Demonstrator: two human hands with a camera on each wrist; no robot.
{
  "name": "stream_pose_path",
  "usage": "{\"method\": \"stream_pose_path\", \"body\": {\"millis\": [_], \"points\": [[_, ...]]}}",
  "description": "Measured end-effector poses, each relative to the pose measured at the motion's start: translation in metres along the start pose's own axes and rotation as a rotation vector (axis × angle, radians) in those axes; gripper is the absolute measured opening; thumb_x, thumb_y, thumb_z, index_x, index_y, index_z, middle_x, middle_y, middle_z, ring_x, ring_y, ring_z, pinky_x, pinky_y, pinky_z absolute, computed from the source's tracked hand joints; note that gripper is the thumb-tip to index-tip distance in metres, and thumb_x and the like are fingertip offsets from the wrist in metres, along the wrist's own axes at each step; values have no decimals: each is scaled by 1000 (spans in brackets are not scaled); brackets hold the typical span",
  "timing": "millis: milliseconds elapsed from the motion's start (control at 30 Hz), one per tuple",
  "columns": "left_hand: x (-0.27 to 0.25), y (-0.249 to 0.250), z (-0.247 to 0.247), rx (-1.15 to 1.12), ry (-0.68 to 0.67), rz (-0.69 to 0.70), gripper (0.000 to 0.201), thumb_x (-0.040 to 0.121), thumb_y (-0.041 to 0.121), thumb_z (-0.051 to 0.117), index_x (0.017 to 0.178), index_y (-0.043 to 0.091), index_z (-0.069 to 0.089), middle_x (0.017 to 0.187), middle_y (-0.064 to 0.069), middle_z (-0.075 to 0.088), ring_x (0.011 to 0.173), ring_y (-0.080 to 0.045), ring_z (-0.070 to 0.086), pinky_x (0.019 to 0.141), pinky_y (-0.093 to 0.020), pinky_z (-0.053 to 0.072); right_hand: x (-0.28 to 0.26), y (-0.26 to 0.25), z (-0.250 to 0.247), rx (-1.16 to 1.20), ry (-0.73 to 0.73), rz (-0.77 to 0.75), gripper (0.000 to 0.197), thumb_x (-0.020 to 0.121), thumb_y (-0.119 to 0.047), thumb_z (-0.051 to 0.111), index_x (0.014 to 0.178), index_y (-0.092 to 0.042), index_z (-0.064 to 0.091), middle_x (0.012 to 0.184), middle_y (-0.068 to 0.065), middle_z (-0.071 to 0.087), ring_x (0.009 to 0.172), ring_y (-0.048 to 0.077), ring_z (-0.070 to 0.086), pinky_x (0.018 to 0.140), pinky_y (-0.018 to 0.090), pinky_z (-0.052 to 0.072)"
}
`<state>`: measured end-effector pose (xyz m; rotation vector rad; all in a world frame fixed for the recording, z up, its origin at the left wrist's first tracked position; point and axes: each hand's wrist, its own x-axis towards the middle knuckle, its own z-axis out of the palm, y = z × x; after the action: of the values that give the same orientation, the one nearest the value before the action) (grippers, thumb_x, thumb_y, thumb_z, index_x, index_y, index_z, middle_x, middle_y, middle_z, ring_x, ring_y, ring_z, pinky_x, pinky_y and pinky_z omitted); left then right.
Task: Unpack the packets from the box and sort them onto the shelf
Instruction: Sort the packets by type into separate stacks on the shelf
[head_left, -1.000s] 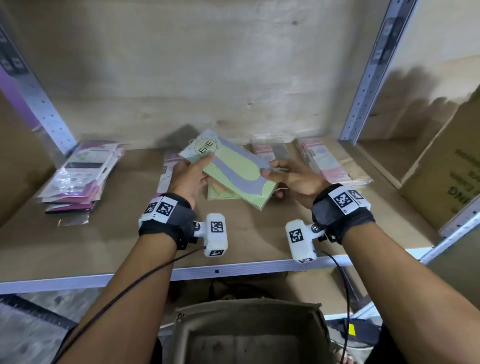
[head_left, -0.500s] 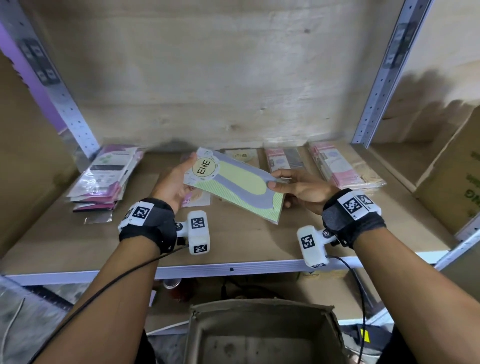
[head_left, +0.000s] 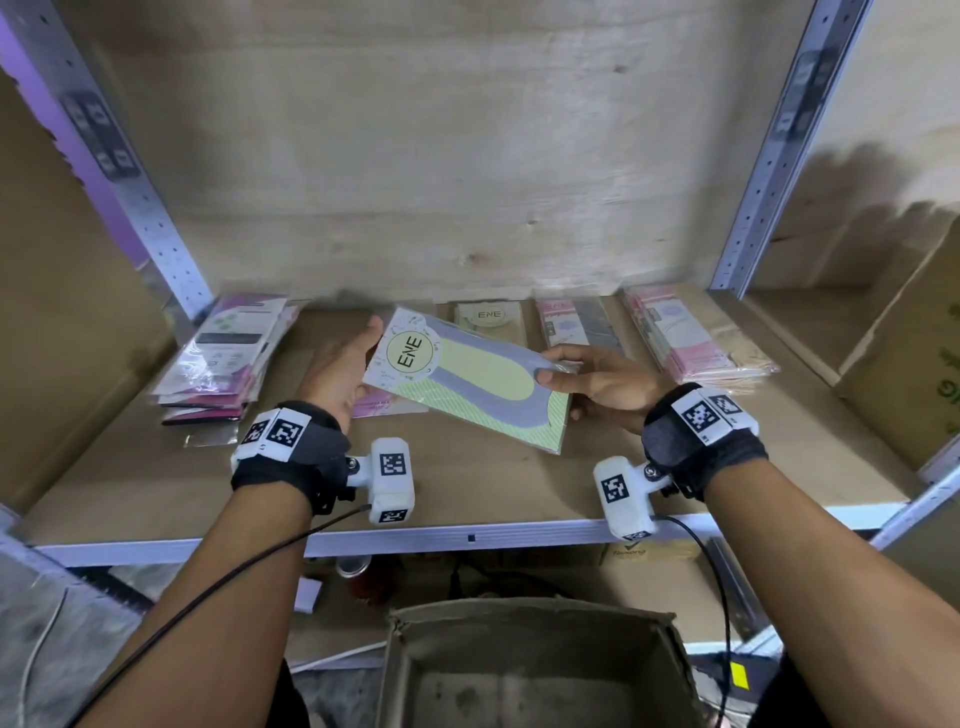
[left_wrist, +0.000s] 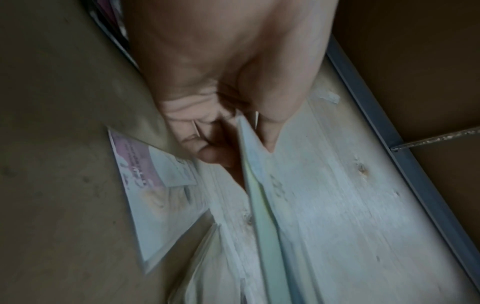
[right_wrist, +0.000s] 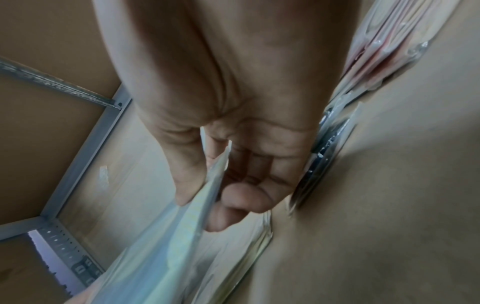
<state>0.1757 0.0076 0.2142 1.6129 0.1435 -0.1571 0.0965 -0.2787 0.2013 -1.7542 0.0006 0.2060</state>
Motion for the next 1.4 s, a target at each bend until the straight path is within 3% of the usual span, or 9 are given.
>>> {"method": "stream_pose_path", "body": {"millis": [100,167,333,467,600,900,1033,1200,1400], "points": [[-4,-1,2,288,169,142,50,96,56,51,99,10,73,75,8,70,54,0,62,42,-8,43,3,1,1,-50,33,-12,31,93,-22,66,121,-8,63,96,15,60,77,28,47,56,26,44],[-5,-2,3,394,198,205,52,98,56,48,95,12,76,75,7,67,53,1,55,32,-4,30,4,2,1,-73,43,-45,32,94,-21,65,121,-5,63,95,15,61,74,25,50,55,26,44],[-2,-2,5,420,214,218,53,96,58,50,97,13,78,90,-1,76,59,3,56,33,-4,29,3,3,-2,-50,56,-86,27,95,-19,63,119,-7,64,91,11,64,69,18,52,52,24,42],[-2,0,6,299,213,172,51,95,58,52,90,13,75,78,3,75,44,6,60,35,-6,35,3,2,-1,-38,64,-85,31,95,-18,63,122,-4,62,91,12,63,68,18,52,53,25,42],[2,-1,5,106,187,32,48,95,58,52,95,13,68,76,3,75,77,-10,70,55,-21,42,3,0,3,-36,68,-86,32,95,-18,63,123,-2,61,95,18,60,68,19,51,54,25,42],[9,-4,4,77,226,112,47,92,59,56,93,14,71,89,-4,77,67,-12,67,58,-22,47,4,-4,8,55,74,-69,31,97,-13,59,123,2,60,93,21,58,63,18,51,51,24,41],[9,0,2,-270,-41,91,49,94,63,49,101,19,71,99,-7,78,83,-16,71,65,-21,52,4,-8,12,244,88,-58,14,93,-15,65,107,-11,66,87,8,67,61,15,56,48,22,46],[6,-6,12,-99,-346,74,55,91,58,59,119,11,66,111,-11,75,98,-21,74,74,-25,58,10,-12,22,438,168,-1,22,86,-11,73,102,-16,58,98,14,69,67,25,63,49,25,52],[-4,-16,27,-27,-553,44,31,84,21,79,113,13,70,111,-12,75,97,-26,74,78,-30,60,16,-12,39,466,186,27,24,86,-3,71,92,-15,52,103,15,69,72,25,67,55,29,58]]}}
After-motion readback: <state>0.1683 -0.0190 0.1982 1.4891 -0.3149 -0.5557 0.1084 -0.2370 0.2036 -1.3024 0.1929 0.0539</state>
